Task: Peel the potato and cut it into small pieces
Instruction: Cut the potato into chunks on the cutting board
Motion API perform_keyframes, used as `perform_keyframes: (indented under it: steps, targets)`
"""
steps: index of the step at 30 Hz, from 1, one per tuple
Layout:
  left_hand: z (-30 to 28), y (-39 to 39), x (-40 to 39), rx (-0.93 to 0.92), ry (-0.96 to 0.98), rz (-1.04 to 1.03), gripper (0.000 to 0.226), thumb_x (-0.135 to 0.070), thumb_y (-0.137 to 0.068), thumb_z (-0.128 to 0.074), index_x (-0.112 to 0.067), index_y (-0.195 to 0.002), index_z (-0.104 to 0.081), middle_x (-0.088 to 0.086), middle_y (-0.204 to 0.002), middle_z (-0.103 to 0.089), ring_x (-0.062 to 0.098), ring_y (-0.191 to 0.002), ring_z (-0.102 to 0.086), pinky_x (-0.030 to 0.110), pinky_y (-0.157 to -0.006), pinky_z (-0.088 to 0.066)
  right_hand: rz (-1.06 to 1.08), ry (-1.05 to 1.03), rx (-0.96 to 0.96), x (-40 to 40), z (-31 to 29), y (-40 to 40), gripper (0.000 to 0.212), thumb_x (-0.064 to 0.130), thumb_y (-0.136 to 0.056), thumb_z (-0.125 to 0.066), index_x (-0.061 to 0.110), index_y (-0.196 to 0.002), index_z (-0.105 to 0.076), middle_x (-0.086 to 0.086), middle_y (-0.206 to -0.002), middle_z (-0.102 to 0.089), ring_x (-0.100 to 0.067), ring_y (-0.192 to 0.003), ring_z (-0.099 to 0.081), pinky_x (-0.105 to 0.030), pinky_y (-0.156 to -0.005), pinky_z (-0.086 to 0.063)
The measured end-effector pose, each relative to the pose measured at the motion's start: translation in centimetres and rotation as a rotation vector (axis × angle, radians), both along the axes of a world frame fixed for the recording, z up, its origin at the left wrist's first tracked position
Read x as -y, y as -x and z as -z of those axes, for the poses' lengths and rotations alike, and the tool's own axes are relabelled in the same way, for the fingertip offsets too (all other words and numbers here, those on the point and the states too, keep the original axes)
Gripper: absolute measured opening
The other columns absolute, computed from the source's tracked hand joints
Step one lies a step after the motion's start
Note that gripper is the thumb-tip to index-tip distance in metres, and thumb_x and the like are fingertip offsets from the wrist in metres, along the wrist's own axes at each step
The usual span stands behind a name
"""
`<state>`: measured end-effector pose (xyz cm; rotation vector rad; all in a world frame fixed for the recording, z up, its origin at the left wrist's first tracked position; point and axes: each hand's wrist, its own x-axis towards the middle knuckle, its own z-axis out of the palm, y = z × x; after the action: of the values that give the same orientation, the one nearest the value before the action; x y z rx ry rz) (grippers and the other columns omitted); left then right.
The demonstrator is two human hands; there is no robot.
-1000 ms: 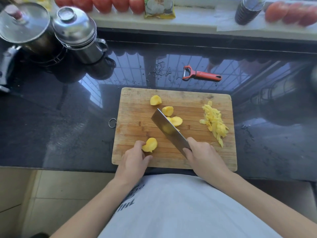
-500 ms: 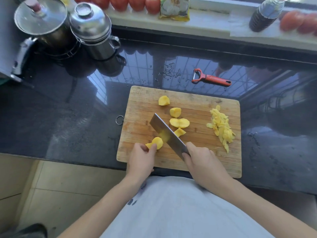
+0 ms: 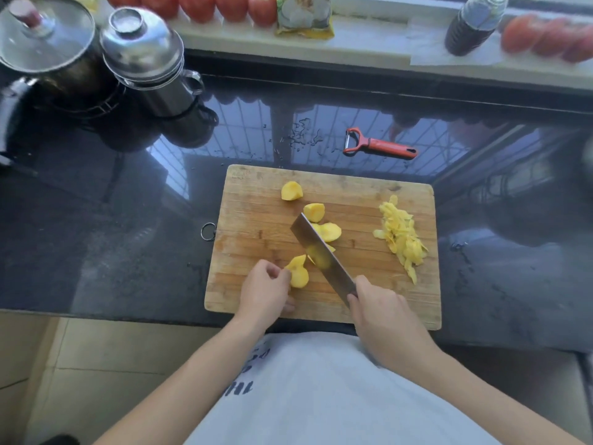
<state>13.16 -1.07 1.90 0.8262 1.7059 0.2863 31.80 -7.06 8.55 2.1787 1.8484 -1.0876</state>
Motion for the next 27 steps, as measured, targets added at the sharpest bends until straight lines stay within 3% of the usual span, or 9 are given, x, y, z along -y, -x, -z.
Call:
perform_keyframes:
  steps: [4, 11, 17, 21, 24, 27]
  targets:
    - [0.6, -0.9, -0.2, -0.025, -0.026, 0.046, 0.024, -0.031, -0.105, -0.056, -0.007, -0.101, -0.056, 0.011, -0.082, -0.073, 0.022, -0.060, -0.074, 0.040, -0.065, -0.065, -0.091, -0.040, 0.031, -0.1, 1.0, 0.7, 0.018, 0.021, -0.105, -0.034, 0.027, -0.088, -0.035, 0.007, -0.079, -0.055, -0.029, -0.072, -0.058, -0.045, -0.061, -0.050]
    - [1.4, -1.0, 0.1, -0.056, -0.086, 0.066, 0.025, -0.032, -0.104, -0.057, -0.010, -0.093, -0.052, 0.011, -0.074, -0.070, 0.025, -0.053, -0.072, 0.049, -0.061, -0.064, -0.249, -0.010, 0.140, 0.1, 1.4, 1.1, 0.023, 0.008, -0.098, -0.033, 0.025, -0.086, -0.023, 0.007, -0.073, -0.033, -0.031, -0.063, -0.038, -0.040, -0.056, -0.023]
    - [1.3, -1.1, 0.3, -0.106, -0.143, 0.114, 0.015, -0.030, -0.104, -0.055, -0.018, -0.094, -0.054, 0.009, -0.085, -0.068, 0.026, -0.057, -0.071, 0.044, -0.056, -0.063, -0.312, 0.050, 0.201, -0.6, 0.3, 1.8, 0.017, 0.004, -0.095, -0.028, 0.021, -0.095, -0.025, -0.001, -0.096, -0.053, -0.036, -0.093, -0.063, -0.039, -0.064, -0.032]
    - [1.4, -0.9, 0.1, -0.090, -0.127, 0.125, 0.010, -0.028, -0.104, -0.056, -0.019, -0.099, -0.056, 0.006, -0.083, -0.069, 0.025, -0.055, -0.072, 0.047, -0.062, -0.063, -0.361, 0.055, 0.249, -0.9, 0.2, 2.1, 0.020, 0.000, -0.092, -0.031, 0.019, -0.095, -0.023, 0.001, -0.082, -0.038, -0.035, -0.085, -0.061, -0.036, -0.058, -0.031]
    - [1.5, -0.9, 0.1, -0.078, -0.127, 0.136, 0.007, -0.028, -0.103, -0.056, -0.021, -0.100, -0.057, 0.004, -0.084, -0.069, 0.024, -0.055, -0.072, 0.047, -0.067, -0.064, -0.386, 0.053, 0.270, -1.2, 0.3, 2.4, 0.021, -0.001, -0.092, -0.032, 0.018, -0.095, -0.023, 0.002, -0.075, -0.028, -0.036, -0.071, -0.048, -0.033, -0.048, -0.020]
    - [1.5, -0.9, 0.1, -0.056, -0.129, 0.126, 0.005, -0.027, -0.103, -0.056, -0.023, -0.099, -0.058, 0.004, -0.087, -0.069, 0.023, -0.056, -0.073, 0.047, -0.066, -0.064, -0.374, 0.044, 0.252, -1.6, 0.6, 2.5, 0.021, -0.001, -0.094, -0.033, 0.017, -0.095, -0.024, 0.002, -0.075, -0.029, -0.034, -0.076, -0.058, -0.033, -0.047, -0.021]
